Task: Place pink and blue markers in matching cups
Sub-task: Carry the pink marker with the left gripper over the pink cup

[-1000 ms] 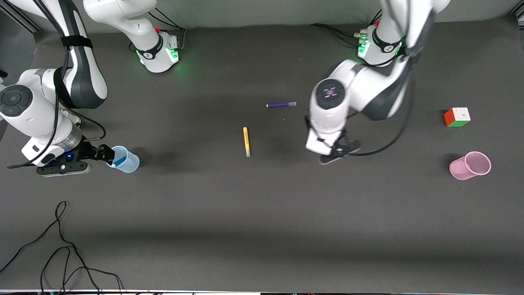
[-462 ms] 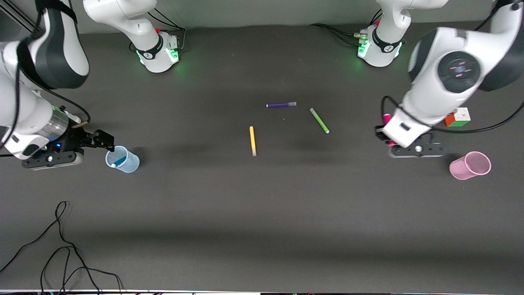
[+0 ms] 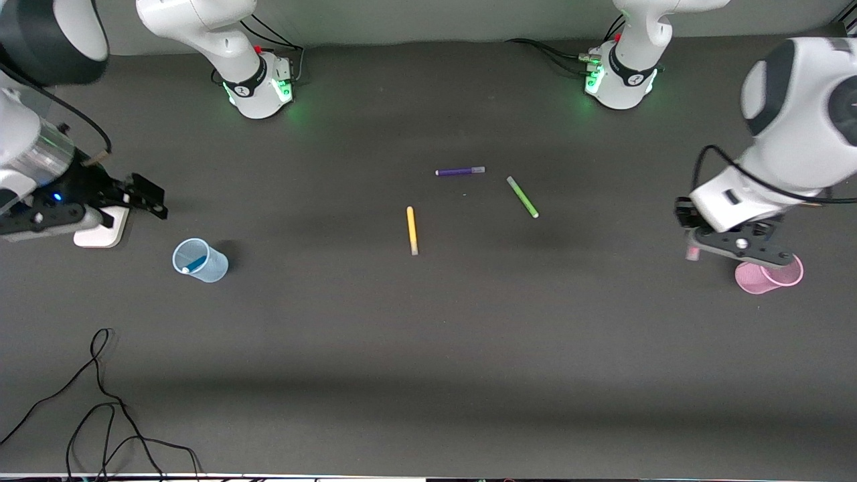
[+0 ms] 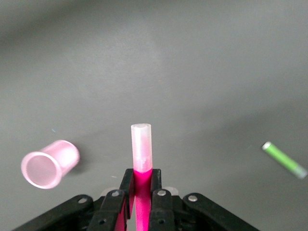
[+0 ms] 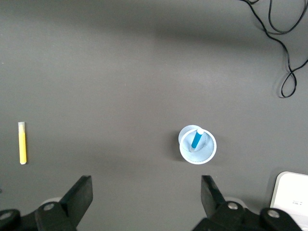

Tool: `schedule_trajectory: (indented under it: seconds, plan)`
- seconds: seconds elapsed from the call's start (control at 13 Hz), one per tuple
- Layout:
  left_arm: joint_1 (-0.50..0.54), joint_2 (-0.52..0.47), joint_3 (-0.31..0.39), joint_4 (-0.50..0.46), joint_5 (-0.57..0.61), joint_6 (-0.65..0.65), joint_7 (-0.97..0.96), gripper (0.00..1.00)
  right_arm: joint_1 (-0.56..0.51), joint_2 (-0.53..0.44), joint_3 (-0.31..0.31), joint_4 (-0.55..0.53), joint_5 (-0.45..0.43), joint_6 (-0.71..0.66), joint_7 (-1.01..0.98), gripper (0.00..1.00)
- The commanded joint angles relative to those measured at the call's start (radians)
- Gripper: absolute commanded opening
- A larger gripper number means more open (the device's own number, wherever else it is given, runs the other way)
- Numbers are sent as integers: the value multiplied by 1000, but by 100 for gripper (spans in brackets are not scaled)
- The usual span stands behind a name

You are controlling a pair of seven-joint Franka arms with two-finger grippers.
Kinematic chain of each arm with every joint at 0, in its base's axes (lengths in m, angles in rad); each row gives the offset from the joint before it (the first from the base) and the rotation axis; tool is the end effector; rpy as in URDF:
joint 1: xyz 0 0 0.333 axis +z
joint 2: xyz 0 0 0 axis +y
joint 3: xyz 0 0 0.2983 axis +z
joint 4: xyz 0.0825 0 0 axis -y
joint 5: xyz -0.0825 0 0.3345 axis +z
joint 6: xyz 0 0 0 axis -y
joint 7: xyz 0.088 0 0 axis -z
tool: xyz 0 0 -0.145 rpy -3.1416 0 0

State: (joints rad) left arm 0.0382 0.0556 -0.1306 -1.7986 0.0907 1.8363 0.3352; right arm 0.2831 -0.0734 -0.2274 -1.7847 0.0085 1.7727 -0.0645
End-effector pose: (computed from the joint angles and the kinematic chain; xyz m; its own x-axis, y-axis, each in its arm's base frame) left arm 0.5275 -0.0372 0.4660 0.8994 -0.4350 -0.0435 -0.4371 -0.8967 -0.0693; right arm 0.4996 0.0259 0.5311 0.9912 0.1177 0.0609 0.1192 -0.9927 -0.0211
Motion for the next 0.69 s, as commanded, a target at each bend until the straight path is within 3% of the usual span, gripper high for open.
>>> schedule_trajectory:
  seconds: [0.0,0.38,0.62]
  plan:
    - [121,-34,-11,-27,-26,35,314,0,-13,-5,23,-16,1,5,-3,100]
    - [371,-14,-9,-102,-308,159,987,0,-22,1,45,-22,2,34,0,100]
    - [484,50,-9,-119,-484,176,1316,0,-21,10,43,-22,2,42,0,100]
